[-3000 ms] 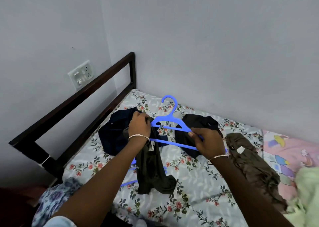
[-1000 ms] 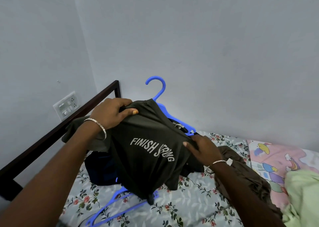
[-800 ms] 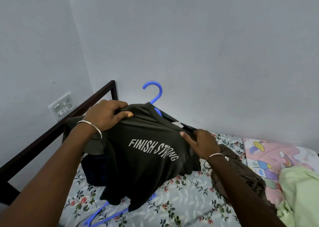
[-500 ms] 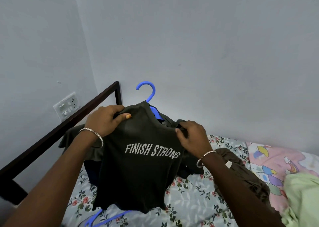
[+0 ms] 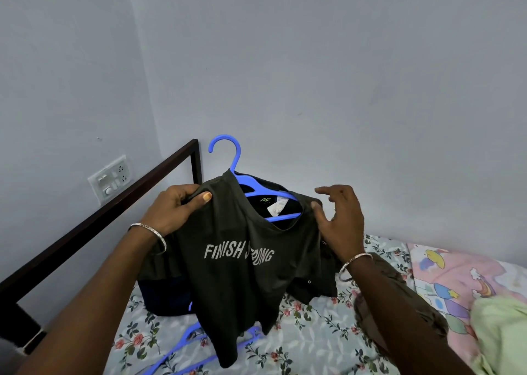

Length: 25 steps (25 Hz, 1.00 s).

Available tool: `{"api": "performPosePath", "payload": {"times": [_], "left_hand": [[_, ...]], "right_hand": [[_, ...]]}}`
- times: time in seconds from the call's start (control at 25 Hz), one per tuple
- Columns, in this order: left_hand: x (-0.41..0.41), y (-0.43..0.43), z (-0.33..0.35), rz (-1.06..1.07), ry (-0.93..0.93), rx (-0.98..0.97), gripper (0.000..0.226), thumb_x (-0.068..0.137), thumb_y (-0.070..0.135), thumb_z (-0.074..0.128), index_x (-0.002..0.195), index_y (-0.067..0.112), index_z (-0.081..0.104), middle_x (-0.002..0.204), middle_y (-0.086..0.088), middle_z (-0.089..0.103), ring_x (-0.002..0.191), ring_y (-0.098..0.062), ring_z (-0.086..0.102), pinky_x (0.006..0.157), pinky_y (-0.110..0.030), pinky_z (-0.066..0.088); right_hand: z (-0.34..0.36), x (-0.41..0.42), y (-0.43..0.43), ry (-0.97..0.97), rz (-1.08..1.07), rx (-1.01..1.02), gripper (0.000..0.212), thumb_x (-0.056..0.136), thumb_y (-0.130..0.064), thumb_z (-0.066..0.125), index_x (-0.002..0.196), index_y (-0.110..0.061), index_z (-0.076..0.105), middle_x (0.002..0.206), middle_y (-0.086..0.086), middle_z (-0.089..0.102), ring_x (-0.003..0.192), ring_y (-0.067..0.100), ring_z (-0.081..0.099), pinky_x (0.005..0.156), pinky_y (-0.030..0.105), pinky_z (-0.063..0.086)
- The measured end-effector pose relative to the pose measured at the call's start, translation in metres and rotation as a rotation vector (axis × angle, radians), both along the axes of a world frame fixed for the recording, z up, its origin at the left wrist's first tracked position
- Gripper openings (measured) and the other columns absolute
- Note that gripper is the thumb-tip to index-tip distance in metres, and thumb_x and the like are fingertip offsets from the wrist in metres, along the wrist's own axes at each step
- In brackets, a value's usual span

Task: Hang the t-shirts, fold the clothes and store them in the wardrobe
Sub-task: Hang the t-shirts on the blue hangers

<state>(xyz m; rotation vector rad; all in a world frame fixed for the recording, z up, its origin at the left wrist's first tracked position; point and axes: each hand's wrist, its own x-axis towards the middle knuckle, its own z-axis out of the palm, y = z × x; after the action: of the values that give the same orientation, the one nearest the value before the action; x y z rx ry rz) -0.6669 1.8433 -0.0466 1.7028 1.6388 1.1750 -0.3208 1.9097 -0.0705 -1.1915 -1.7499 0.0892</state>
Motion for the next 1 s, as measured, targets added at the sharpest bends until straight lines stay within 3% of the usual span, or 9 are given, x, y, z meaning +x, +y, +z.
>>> {"api": "performPosePath", "payload": {"times": [0.16,0.4,0.52,0.64,0.76,0.88,1.0], "left_hand": [[-0.006,-0.001,0.001,-0.108,-0.112,-0.025,0.024,0.091,0.041,0.060,0.099,0.026,0.077,0.097,0.002,0.076,0.098,-0.019,0.071,0.090,-0.040,0.054],[-0.004,-0.007,0.010,-0.211,-0.158,-0.034,0.022,0.093,0.031,0.059,0.092,0.020,0.077,0.090,-0.003,0.076,0.087,-0.014,0.071,0.080,-0.031,0.050],[-0.002,-0.008,0.011,-0.238,-0.112,-0.023,0.033,0.090,0.052,0.062,0.093,0.022,0.077,0.090,-0.003,0.076,0.091,-0.020,0.071,0.085,-0.039,0.054],[0.005,-0.004,0.011,-0.226,-0.088,-0.014,0.038,0.089,0.052,0.061,0.100,0.019,0.076,0.094,-0.004,0.076,0.094,-0.023,0.071,0.092,-0.048,0.055],[0.021,0.000,0.011,-0.278,-0.015,-0.002,0.056,0.081,0.066,0.061,0.099,0.015,0.075,0.094,-0.012,0.074,0.092,-0.029,0.070,0.090,-0.053,0.055],[0.024,0.002,0.007,-0.289,-0.016,0.028,0.054,0.081,0.064,0.059,0.099,0.015,0.074,0.094,-0.011,0.073,0.093,-0.029,0.070,0.088,-0.055,0.055],[0.015,0.000,0.000,-0.278,-0.071,0.017,0.051,0.083,0.061,0.059,0.100,0.017,0.075,0.099,-0.007,0.075,0.098,-0.025,0.071,0.093,-0.054,0.054]], "right_hand": [[-0.003,0.007,0.010,0.070,0.086,-0.034,0.011,0.089,-0.016,0.072,0.095,-0.024,0.076,0.095,-0.011,0.070,0.087,0.011,0.064,0.078,0.040,0.054],[0.005,0.004,0.017,-0.035,0.134,-0.097,0.014,0.090,-0.026,0.056,0.084,-0.021,0.067,0.086,-0.011,0.067,0.085,0.016,0.060,0.079,0.039,0.049],[0.009,0.006,0.018,-0.042,0.178,-0.192,0.015,0.092,-0.023,0.057,0.084,-0.018,0.069,0.084,-0.008,0.071,0.082,0.015,0.063,0.076,0.033,0.048],[0.018,0.000,0.017,-0.023,0.193,-0.245,0.012,0.095,-0.015,0.063,0.085,-0.017,0.070,0.084,-0.008,0.071,0.080,0.005,0.063,0.070,0.024,0.044],[0.038,-0.019,0.018,-0.094,0.234,-0.282,0.009,0.093,-0.019,0.067,0.085,-0.018,0.072,0.083,-0.013,0.071,0.077,-0.002,0.061,0.071,0.017,0.043],[0.048,-0.028,0.017,-0.183,0.279,-0.325,0.006,0.089,-0.019,0.071,0.085,-0.018,0.075,0.081,-0.014,0.071,0.070,-0.003,0.059,0.072,0.017,0.041],[0.042,-0.025,0.010,-0.032,0.239,-0.271,0.006,0.085,-0.022,0.076,0.081,-0.020,0.071,0.083,-0.012,0.071,0.066,-0.001,0.059,0.064,0.011,0.041]]}}
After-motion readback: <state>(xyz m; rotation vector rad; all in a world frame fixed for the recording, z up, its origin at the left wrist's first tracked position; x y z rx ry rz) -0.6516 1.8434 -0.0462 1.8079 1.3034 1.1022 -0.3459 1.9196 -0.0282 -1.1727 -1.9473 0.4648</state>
